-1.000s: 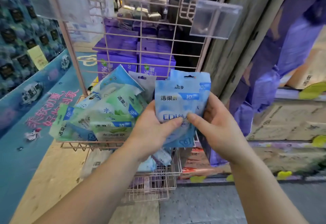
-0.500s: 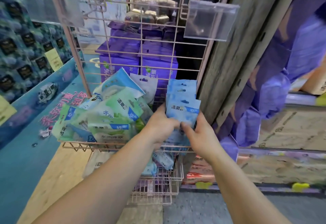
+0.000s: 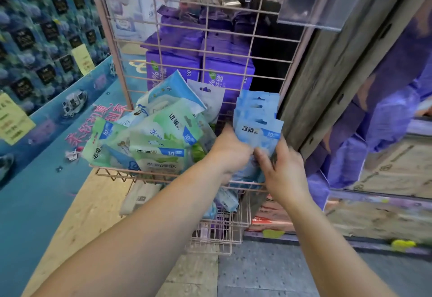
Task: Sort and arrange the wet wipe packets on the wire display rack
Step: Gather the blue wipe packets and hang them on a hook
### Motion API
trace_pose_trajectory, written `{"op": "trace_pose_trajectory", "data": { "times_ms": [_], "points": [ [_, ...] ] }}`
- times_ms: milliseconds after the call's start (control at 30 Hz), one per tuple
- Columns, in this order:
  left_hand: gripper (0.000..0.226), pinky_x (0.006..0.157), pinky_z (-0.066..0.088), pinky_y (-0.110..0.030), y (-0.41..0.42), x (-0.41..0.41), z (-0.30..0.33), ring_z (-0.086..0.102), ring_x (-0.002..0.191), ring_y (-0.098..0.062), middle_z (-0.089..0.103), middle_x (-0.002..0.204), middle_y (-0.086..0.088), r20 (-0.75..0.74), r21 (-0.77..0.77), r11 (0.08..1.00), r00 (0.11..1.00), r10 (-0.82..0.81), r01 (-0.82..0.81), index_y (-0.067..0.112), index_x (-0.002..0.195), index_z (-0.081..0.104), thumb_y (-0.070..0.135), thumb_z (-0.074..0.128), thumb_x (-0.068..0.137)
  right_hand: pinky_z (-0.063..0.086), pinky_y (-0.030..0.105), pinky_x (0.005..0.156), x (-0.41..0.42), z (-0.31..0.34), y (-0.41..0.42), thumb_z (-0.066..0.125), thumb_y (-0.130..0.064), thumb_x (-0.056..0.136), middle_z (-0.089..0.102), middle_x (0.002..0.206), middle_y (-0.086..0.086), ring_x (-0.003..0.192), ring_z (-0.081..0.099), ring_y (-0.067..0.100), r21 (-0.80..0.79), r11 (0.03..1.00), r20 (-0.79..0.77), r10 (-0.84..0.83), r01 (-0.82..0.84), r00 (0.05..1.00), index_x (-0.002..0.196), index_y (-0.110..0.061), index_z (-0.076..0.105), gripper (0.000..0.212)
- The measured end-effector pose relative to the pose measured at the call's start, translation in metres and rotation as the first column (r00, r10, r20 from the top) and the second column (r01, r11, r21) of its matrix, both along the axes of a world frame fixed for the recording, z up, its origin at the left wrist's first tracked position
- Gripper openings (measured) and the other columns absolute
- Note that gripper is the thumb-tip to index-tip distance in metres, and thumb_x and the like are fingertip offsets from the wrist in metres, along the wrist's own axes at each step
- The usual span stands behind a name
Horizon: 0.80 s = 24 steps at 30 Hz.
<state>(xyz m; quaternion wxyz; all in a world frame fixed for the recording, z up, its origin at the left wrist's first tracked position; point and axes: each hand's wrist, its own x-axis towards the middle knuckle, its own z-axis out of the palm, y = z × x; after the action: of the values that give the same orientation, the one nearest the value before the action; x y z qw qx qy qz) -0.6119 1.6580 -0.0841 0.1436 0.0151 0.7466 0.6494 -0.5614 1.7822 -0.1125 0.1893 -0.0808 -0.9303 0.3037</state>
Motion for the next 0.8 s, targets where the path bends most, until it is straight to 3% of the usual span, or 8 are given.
{"op": "trace_pose_trajectory", "data": {
  "times_ms": [167, 300, 433, 533, 633, 700, 767, 800],
  "points": [
    [0.043, 0.089, 0.055, -0.046, -0.014, 0.004, 0.008, 0.068, 0.094, -0.027, 0.072, 0.102, -0.009, 0.010, -0.111, 0.988, 0.994, -0.109, 0.110, 0.010, 0.106, 0.067, 0.011, 0.064, 0.063, 0.046, 0.039, 0.066, 0.006, 0.013, -0.008, 0.057, -0.048, 0.085, 0.058, 0.072, 0.000, 0.079, 0.056, 0.031, 0.120, 0.986, -0.086, -0.105, 0.115, 0.991, 0.095, -0.021, 0.059, 0.029],
    [0.045, 0.092, 0.053, -0.043, -0.013, 0.003, 0.021, 0.066, 0.099, -0.022, 0.071, 0.106, -0.004, -0.089, 0.006, 0.997, 0.993, -0.071, 0.072, 0.015, 0.114, 0.062, 0.006, 0.060, 0.069, 0.049, 0.034, 0.066, 0.004, 0.029, -0.009, 0.057, -0.041, 0.088, 0.069, 0.082, -0.006, 0.075, 0.061, 0.018, -0.091, 0.994, -0.120, -0.075, 0.064, 0.990, 0.118, -0.031, 0.057, 0.031],
    [0.059, 0.097, 0.049, -0.036, -0.013, 0.015, 0.008, 0.062, 0.105, -0.015, 0.066, 0.115, -0.001, -0.085, 0.030, 0.991, 0.988, -0.128, 0.131, 0.020, 0.126, 0.048, 0.003, 0.067, 0.072, 0.048, 0.035, 0.065, 0.007, 0.022, -0.003, 0.056, -0.040, 0.089, 0.065, 0.073, -0.005, 0.071, 0.059, 0.021, -0.032, 0.999, -0.015, -0.044, 0.043, 0.999, 0.124, -0.032, 0.052, 0.035],
    [0.059, 0.090, 0.048, -0.025, -0.017, 0.015, 0.004, 0.061, 0.102, -0.012, 0.064, 0.113, 0.002, -0.060, -0.005, 0.984, 0.982, -0.178, 0.179, 0.016, 0.132, 0.045, -0.004, 0.064, 0.079, 0.051, 0.038, 0.073, 0.012, 0.004, 0.000, 0.058, -0.038, 0.088, 0.070, 0.087, -0.007, 0.085, 0.061, 0.024, -0.066, 0.998, 0.016, -0.009, 0.010, 1.000, 0.131, -0.037, 0.044, 0.045],
    [0.051, 0.092, 0.051, -0.035, -0.020, 0.008, 0.003, 0.063, 0.104, -0.020, 0.066, 0.112, 0.000, -0.026, -0.085, 0.980, 0.983, -0.182, 0.179, 0.015, 0.123, 0.053, 0.002, 0.061, 0.074, 0.051, 0.036, 0.082, 0.015, -0.008, -0.002, 0.061, -0.036, 0.085, 0.067, 0.109, -0.010, 0.101, 0.061, 0.016, -0.183, 0.983, -0.062, -0.026, 0.015, 0.998, 0.133, -0.034, 0.042, 0.051],
    [0.056, 0.093, 0.053, -0.042, -0.023, 0.009, 0.001, 0.063, 0.103, -0.021, 0.066, 0.115, 0.001, -0.052, -0.129, 0.984, 0.990, -0.132, 0.125, 0.018, 0.125, 0.050, 0.012, 0.059, 0.070, 0.051, 0.037, 0.085, 0.023, -0.013, -0.009, 0.062, -0.036, 0.086, 0.063, 0.107, -0.003, 0.097, 0.060, 0.014, -0.316, 0.941, -0.173, -0.179, 0.118, 0.968, 0.120, -0.022, 0.052, 0.038],
    [0.060, 0.102, 0.046, -0.036, -0.031, 0.024, -0.002, 0.057, 0.114, -0.014, 0.057, 0.126, 0.009, -0.193, -0.133, 0.989, 0.977, -0.092, 0.067, 0.022, 0.136, 0.041, 0.013, 0.060, 0.080, 0.047, 0.036, 0.073, 0.041, -0.026, -0.018, 0.060, -0.028, 0.089, 0.059, 0.082, -0.005, 0.075, 0.055, 0.008, -0.444, 0.872, -0.211, -0.324, 0.205, 0.922, 0.090, -0.022, 0.053, 0.009],
    [0.060, 0.106, 0.042, -0.031, -0.040, 0.040, -0.003, 0.053, 0.120, -0.009, 0.054, 0.131, 0.011, -0.281, -0.095, 0.995, 0.958, -0.057, 0.032, 0.023, 0.139, 0.039, 0.013, 0.060, 0.084, 0.043, 0.034, 0.067, 0.051, -0.037, -0.022, 0.059, -0.026, 0.090, 0.054, 0.072, -0.006, 0.066, 0.051, 0.006, -0.472, 0.852, -0.192, -0.351, 0.228, 0.916, 0.079, -0.023, 0.049, 0.015]
  ]
}}
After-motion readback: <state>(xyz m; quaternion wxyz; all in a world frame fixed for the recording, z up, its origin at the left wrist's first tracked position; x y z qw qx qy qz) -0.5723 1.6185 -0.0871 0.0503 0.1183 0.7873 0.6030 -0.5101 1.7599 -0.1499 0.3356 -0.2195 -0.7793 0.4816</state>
